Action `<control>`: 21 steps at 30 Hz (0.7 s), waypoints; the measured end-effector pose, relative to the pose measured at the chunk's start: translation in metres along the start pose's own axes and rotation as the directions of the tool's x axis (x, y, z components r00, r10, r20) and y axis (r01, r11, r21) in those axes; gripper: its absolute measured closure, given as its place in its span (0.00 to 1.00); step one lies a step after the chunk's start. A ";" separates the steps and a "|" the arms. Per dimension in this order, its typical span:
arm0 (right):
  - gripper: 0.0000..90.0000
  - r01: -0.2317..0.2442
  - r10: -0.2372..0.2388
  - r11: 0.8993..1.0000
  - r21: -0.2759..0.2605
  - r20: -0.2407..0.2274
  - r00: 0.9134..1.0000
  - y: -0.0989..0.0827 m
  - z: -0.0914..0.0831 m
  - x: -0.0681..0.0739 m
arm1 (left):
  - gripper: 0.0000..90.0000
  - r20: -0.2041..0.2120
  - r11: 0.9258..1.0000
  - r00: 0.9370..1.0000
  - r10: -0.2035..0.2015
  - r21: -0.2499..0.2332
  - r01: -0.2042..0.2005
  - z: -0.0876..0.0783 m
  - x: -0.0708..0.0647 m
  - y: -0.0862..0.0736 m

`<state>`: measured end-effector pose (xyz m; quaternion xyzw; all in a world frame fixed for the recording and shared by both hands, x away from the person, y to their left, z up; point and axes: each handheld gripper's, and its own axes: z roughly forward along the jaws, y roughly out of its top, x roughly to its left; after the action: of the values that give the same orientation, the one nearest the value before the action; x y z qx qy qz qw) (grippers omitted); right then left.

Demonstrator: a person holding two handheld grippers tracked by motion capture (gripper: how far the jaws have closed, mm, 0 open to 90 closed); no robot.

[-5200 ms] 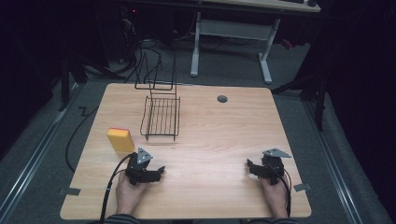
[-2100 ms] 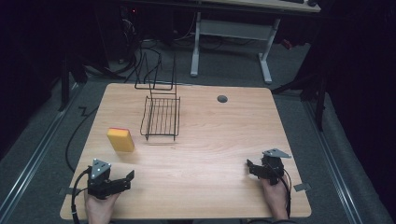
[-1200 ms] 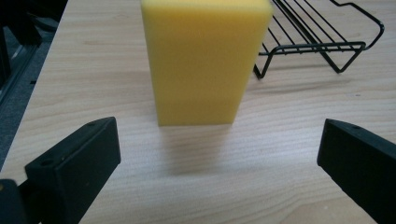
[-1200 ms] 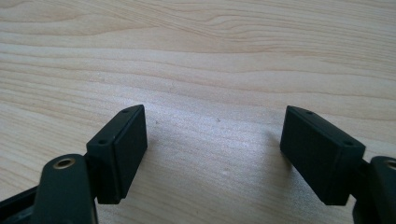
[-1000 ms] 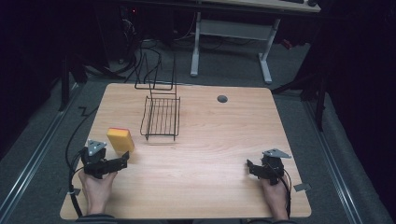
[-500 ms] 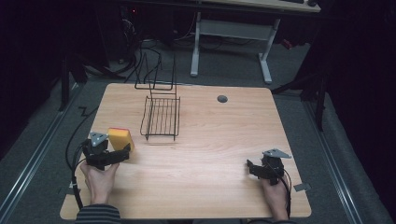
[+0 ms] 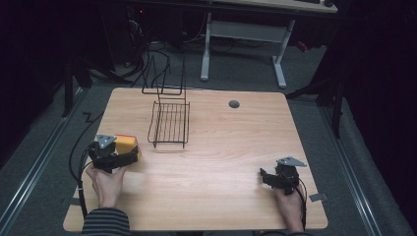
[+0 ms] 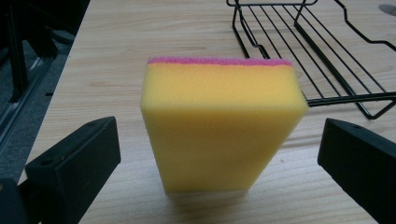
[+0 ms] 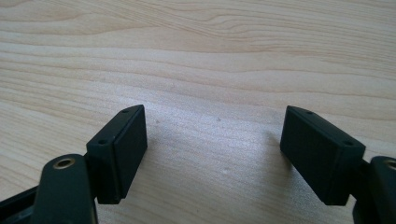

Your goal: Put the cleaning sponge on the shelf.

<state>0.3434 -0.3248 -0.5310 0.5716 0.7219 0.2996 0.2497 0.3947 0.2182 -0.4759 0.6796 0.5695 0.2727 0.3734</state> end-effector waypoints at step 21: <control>0.26 0.001 -0.001 1.000 0.001 0.000 1.000 0.000 0.000 0.000 | 0.00 -0.036 1.000 0.999 0.019 0.003 -0.019 0.019 0.002 -0.003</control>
<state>0.3434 -0.3249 -0.5309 0.5717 0.7222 0.2989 0.2496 0.4090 0.2167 -0.4895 0.6806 0.5700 0.2876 0.3594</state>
